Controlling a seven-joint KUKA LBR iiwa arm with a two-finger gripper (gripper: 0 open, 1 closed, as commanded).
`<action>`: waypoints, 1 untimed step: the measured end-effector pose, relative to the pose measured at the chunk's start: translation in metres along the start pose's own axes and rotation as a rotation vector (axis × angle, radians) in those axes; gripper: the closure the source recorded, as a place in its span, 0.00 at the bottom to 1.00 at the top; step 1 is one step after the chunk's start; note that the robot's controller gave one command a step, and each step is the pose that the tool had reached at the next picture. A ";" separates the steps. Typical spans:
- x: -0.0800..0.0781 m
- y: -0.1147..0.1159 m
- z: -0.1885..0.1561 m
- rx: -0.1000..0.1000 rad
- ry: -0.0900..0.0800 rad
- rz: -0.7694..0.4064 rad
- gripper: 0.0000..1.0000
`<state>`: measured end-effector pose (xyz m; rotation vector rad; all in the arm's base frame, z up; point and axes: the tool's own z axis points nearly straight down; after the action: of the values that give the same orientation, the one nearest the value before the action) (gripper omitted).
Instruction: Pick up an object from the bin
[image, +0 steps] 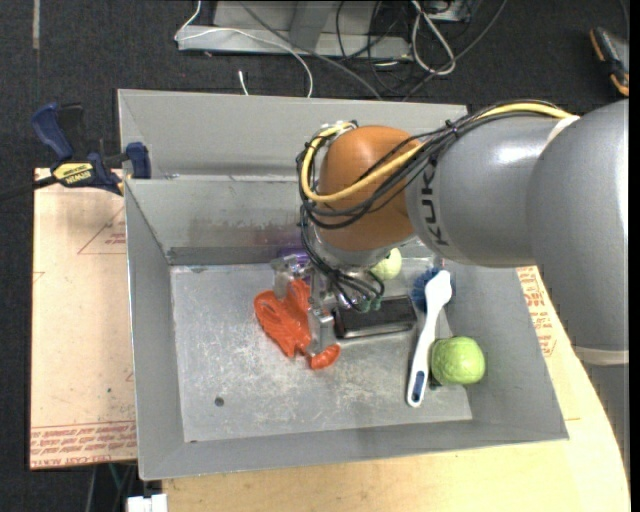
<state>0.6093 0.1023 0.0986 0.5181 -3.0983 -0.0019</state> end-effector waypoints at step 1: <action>0.061 0.014 0.029 -0.008 -0.009 0.382 0.00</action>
Offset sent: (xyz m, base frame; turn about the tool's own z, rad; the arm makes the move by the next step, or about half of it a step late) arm -0.0288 0.0131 -0.0286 -0.2786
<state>0.5467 0.0958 0.0698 -0.0795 -3.1471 -0.0166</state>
